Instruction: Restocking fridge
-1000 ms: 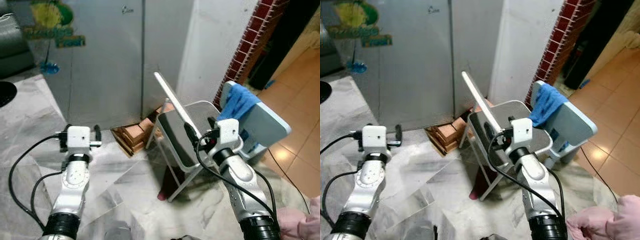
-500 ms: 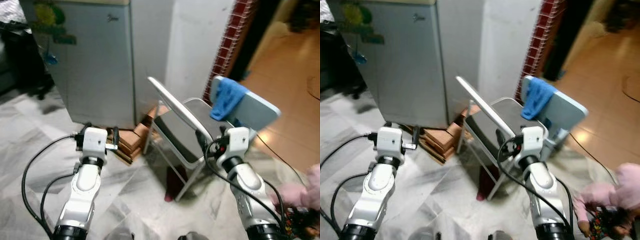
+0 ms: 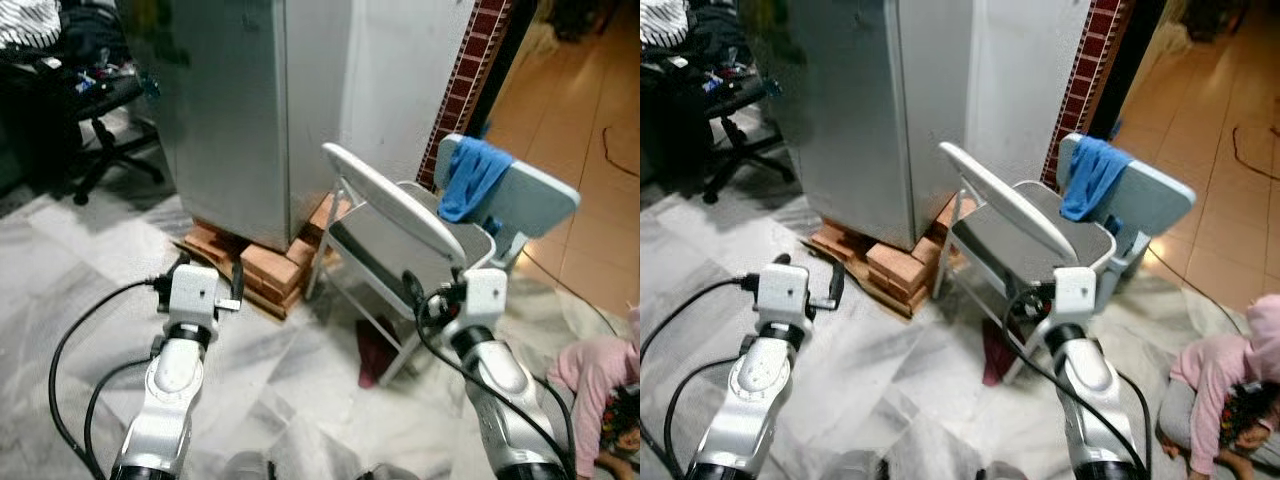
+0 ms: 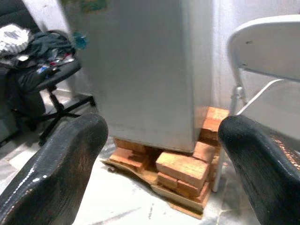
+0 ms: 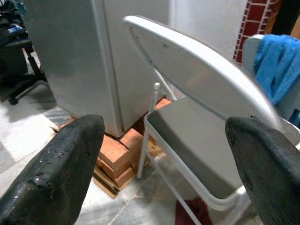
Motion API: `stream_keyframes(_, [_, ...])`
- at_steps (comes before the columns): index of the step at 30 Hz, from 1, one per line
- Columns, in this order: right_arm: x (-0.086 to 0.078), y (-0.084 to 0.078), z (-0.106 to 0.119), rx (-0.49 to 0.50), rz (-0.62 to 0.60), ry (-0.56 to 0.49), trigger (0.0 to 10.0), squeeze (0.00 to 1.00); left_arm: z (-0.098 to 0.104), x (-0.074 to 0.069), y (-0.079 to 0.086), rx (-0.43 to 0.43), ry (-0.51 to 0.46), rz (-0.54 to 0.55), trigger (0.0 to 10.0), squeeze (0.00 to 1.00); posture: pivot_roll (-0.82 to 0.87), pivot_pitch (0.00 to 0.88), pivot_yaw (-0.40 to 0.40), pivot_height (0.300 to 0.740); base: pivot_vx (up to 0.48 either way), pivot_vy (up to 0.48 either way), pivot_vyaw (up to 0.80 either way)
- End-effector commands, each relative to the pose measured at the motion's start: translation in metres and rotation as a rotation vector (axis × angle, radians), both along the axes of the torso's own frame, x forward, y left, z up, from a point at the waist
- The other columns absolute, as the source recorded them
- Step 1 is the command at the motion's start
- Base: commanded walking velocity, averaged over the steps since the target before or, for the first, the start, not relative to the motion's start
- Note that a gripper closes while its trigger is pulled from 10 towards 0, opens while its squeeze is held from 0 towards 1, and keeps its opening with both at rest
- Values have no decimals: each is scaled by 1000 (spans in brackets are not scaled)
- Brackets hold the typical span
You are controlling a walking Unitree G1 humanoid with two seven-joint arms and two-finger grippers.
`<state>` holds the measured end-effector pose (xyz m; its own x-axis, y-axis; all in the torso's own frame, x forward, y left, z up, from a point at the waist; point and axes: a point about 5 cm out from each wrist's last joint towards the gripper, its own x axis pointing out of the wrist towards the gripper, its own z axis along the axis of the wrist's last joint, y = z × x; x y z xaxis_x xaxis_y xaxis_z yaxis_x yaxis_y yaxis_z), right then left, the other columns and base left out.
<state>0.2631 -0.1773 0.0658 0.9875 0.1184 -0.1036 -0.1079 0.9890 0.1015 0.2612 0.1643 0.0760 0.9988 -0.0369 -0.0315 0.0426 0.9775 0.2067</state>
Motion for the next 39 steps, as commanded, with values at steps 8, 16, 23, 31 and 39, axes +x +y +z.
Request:
stream_keyframes(8, [-6,-12,-1,3,-105,-5,10000,0,3,-3,6,-34,-1,-25,10000,0,71,19,-19,740,0,480,0])
stream_keyframes(16, [-8,-20,7,-18,-147,-43,10000,0,13,3,4,5,-53,-86,10000,0,66,0,-15,740,0,471,0])
stream_keyframes(23, [-6,-19,14,-2,-156,-82,10000,1000,14,6,3,-23,-52,-89,10000,1000,55,3,-13,740,0,465,0])
stream_keyframes(31, [-10,-34,7,23,-285,-21,10000,1000,3,0,11,-80,5,-24,10000,1000,49,15,-12,740,0,459,0])
stream_keyframes(39, [-4,-31,3,-44,-187,32,10000,0,-3,2,16,-46,32,-2,10000,573,37,31,5,740,0,471,0])
